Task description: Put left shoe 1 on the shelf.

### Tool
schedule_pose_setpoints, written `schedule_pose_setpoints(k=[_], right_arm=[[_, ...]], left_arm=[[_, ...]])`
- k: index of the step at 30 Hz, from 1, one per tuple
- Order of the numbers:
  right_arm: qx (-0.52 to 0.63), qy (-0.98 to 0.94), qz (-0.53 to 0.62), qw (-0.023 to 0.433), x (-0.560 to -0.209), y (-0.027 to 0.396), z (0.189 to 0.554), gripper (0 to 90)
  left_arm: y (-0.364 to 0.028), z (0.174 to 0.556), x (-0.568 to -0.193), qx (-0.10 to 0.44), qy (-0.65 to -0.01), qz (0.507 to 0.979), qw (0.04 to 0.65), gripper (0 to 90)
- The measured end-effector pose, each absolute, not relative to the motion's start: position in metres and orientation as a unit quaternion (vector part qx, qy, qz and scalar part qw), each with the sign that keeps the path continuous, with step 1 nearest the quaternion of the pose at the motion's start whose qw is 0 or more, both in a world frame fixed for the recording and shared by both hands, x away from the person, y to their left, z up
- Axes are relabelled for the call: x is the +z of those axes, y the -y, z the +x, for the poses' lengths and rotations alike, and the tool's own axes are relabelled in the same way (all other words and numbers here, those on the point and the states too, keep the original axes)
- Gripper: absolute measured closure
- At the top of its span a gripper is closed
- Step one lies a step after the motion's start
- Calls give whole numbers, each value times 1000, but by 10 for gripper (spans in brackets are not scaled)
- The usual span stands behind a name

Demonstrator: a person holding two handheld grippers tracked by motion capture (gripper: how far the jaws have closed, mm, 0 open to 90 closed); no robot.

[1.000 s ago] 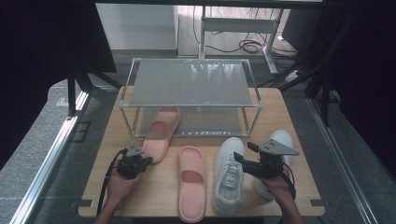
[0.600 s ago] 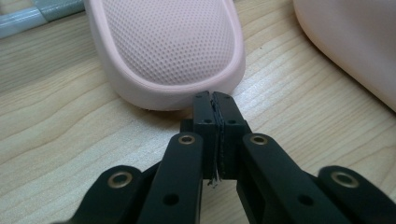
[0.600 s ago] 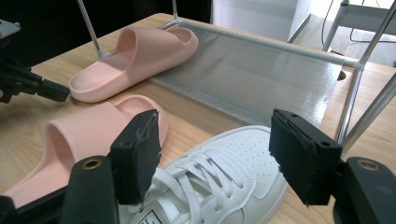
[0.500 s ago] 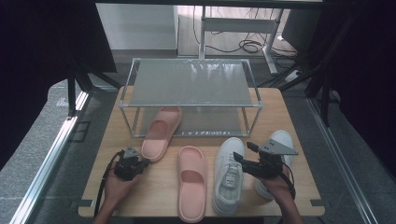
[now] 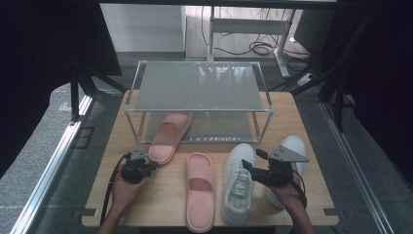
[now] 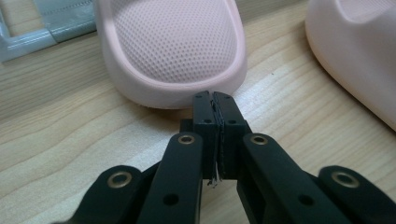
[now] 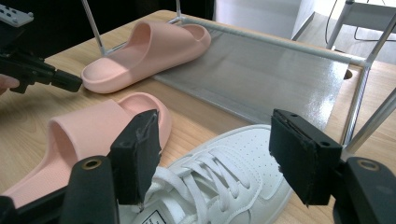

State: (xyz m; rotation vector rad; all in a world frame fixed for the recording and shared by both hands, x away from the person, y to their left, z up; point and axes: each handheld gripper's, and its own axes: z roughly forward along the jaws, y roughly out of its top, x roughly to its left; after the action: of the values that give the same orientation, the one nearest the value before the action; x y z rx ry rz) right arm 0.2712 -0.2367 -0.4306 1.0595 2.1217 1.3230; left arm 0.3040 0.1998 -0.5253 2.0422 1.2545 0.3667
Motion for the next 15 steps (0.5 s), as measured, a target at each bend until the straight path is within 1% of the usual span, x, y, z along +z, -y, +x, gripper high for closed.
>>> schedule_pose_setpoints(k=[15], right_arm=[[475,-765,380,211,-431,236,272,340]], left_arm=[[-198,320,-518,147,-493,776,366,885]])
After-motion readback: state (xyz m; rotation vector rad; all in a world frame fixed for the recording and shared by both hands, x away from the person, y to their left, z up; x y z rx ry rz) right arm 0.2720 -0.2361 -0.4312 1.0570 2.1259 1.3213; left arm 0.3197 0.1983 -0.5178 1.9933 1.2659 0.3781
